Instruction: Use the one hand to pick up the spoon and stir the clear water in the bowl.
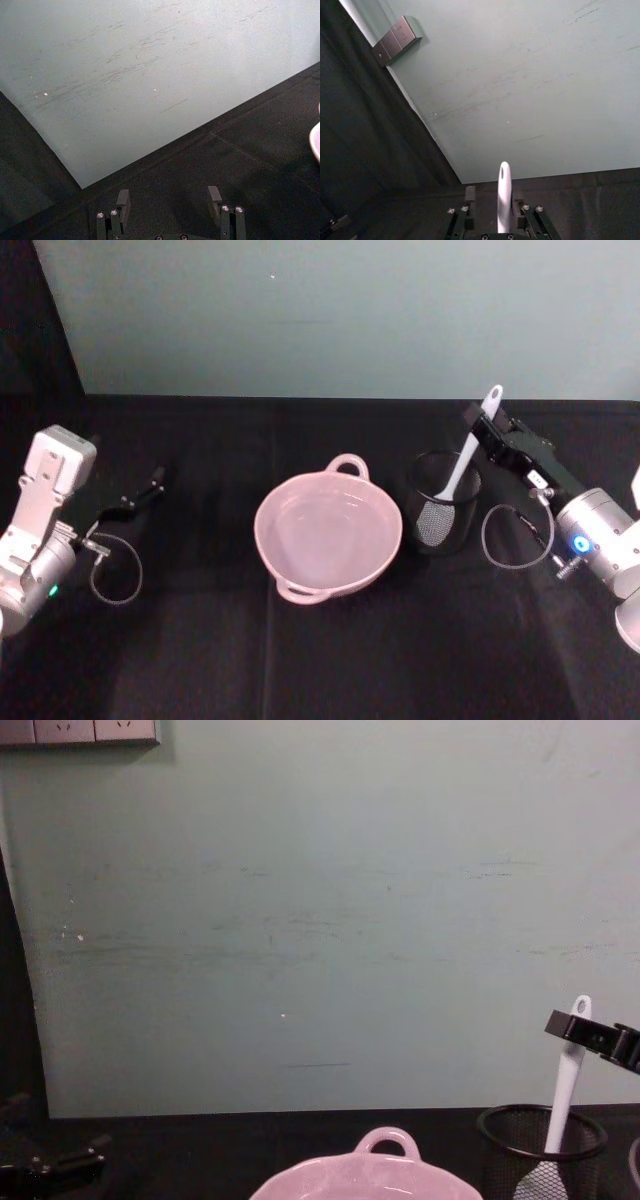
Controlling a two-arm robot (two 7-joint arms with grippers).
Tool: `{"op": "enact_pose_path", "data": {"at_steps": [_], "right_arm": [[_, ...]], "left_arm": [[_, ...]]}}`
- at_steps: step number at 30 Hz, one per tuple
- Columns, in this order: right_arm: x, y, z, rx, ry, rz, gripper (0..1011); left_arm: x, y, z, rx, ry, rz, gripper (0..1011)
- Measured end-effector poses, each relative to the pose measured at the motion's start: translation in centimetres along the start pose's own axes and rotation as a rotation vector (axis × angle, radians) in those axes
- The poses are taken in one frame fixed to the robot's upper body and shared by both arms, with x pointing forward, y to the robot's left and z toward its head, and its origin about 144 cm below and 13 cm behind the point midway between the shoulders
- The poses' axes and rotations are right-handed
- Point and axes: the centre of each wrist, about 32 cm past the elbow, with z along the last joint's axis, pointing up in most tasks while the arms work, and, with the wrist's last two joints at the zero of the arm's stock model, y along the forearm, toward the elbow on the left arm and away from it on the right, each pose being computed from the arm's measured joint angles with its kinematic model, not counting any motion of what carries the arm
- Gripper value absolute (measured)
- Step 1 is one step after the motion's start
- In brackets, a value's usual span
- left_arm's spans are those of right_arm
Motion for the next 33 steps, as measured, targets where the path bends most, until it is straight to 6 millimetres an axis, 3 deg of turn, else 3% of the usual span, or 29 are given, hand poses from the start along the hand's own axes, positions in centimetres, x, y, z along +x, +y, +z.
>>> {"op": "enact_pose_path", "data": {"at_steps": [16,20,27,33], "right_arm": [[-0.03,-0.01,0.0,0.001,-0.002,0.0,928],[-0.03,-0.01,0.0,0.002,-0.003,0.0,1003],[-0.21,-0.03,0.35,-0.014,-0.078,0.003,1002],[-0.11,-0.45,0.52,-0.014,-0.245,-0.025,1003]], "left_arm": [[0.0,0.0,0.0,0.0,0.0,0.0,1011],[0.0,0.0,0.0,0.0,0.0,0.0,1011],[0.0,0.0,0.0,0.0,0.0,0.0,1011],[0.0,0.0,0.0,0.0,0.0,0.0,1011]]}}
